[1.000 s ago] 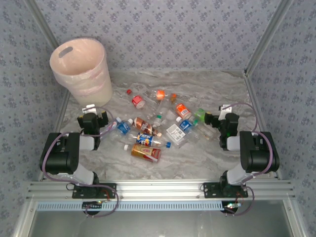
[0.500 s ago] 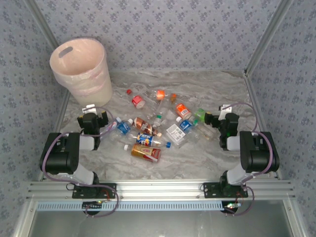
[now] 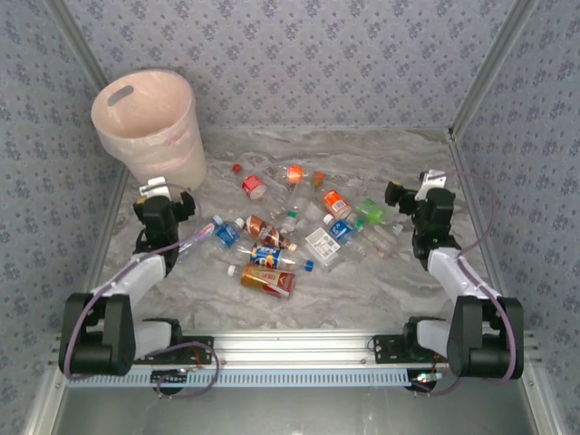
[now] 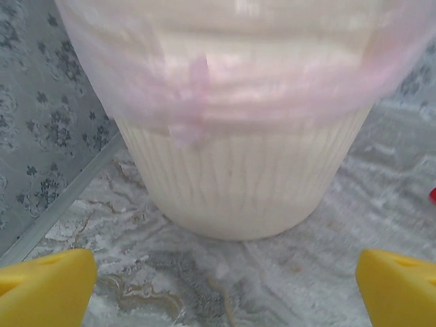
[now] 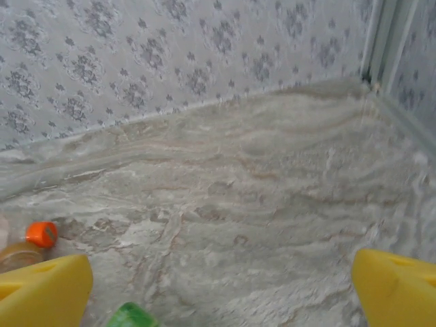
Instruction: Put the plastic bottles in the bin
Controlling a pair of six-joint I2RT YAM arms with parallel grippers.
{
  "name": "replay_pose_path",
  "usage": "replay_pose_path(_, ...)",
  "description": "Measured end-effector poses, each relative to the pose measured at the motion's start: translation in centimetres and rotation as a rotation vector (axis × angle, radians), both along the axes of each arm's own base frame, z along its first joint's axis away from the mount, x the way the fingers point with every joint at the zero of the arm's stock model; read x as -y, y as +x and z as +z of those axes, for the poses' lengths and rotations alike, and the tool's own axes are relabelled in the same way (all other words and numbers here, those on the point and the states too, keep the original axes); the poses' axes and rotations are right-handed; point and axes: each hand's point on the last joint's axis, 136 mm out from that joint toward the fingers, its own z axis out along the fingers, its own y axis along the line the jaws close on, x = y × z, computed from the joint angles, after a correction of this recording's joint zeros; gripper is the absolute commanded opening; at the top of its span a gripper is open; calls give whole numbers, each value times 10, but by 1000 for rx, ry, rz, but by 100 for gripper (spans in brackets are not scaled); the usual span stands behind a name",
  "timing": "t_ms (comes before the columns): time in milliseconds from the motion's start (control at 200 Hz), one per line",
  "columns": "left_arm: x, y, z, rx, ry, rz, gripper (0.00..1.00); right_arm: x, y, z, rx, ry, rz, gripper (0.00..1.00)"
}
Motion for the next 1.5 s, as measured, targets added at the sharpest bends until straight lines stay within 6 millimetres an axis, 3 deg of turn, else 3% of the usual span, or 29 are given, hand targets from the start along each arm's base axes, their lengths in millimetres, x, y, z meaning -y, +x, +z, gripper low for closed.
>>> replay_pose_path(150, 10, -7, 9, -34, -172, 20, 98, -5, -8, -23, -222, 97, -17, 100)
replay_pose_path(345, 26, -26, -25, -200, -347, 17, 98, -40, -51, -58, -523, 97, 88, 100)
replay_pose_path(475, 37, -30, -29, -246, -411, -17, 98, -58, -72, -81, -658, 64, 151, 100)
replay_pose_path(704, 52, -24, -26, -257, -472, -74, 98, -72, -83, -121, -849, -14, 230, 98)
replay_pose_path(849, 55, -24, -26, -258, -489, -87, 98, -80, -78, -129, -894, -53, 243, 95)
replay_pose_path(984, 57, -23, -29, -265, -496, -91, 98, -67, -80, -134, -922, -58, 149, 94)
replay_pose_path(1084, 58, -22, -34, -281, -498, -92, 98, -63, -80, -134, -924, -41, 115, 100)
replay_pose_path(1249, 62, -19, -42, -313, -512, -104, 98, -71, -77, -135, -907, -8, 132, 100)
replay_pose_path(1409, 68, -17, -42, -321, -529, -132, 98, -71, -88, -147, -940, 29, 96, 99)
replay_pose_path(1499, 72, -14, -40, -325, -538, -152, 98, -66, -97, -156, -964, 35, 57, 91)
